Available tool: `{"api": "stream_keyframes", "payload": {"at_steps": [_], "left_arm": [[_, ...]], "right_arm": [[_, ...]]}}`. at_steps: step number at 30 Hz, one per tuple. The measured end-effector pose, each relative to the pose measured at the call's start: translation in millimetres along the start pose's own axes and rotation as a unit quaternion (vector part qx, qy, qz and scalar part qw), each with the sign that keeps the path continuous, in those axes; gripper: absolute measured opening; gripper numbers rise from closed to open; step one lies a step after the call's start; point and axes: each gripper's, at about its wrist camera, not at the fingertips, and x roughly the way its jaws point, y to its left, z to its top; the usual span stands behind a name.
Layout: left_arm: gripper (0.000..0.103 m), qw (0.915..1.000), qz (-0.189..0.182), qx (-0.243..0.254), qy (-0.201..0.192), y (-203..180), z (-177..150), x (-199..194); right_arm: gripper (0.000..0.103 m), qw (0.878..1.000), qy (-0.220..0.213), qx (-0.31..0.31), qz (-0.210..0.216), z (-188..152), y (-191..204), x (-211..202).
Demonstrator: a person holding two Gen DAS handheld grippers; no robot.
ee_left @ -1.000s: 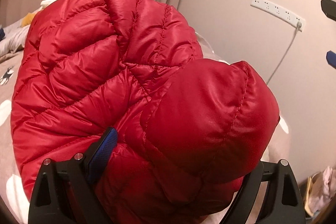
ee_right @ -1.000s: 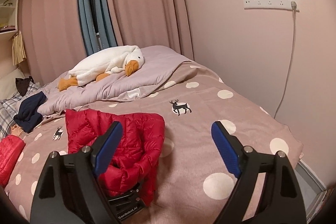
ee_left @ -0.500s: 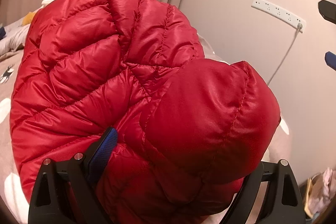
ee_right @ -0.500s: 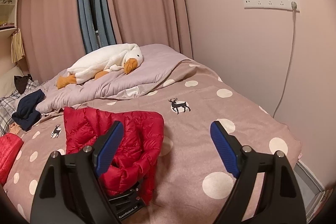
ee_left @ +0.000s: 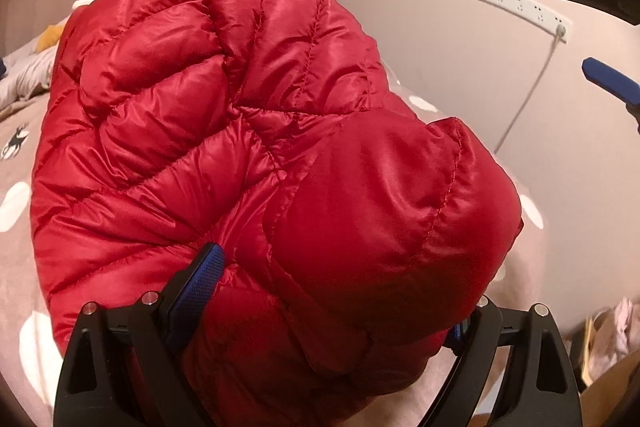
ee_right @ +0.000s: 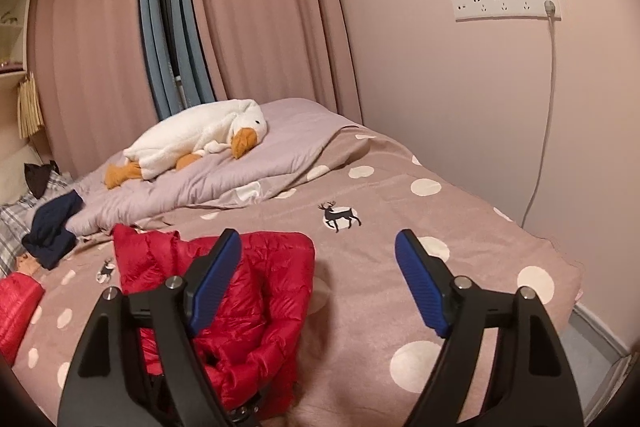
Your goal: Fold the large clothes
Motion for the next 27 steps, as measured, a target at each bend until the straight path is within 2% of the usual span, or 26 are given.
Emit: {"api": "stream_keyframes", "payload": {"at_steps": [6, 16, 23, 27], "left_arm": [[0.091, 0.9999, 0.004, -0.011, 0.000, 2, 2, -2], [0.091, 0.9978, 0.064, 0.016, 0.005, -23, 7, -8], [0.091, 0.9950, 0.099, 0.012, -0.003, -38, 6, -35], [0.090, 0.9937, 0.110, 0.011, -0.021, -46, 7, -62]], "right_arm": [[0.078, 1.000, -0.013, 0.018, 0.007, -1, -5, -1], [0.080, 1.000, 0.003, -0.008, 0.003, -8, 1, 0], [0.083, 1.000, 0.002, -0.011, 0.010, -7, -1, -6], [0.083, 1.000, 0.000, -0.010, 0.013, -7, 0, -10]]}}
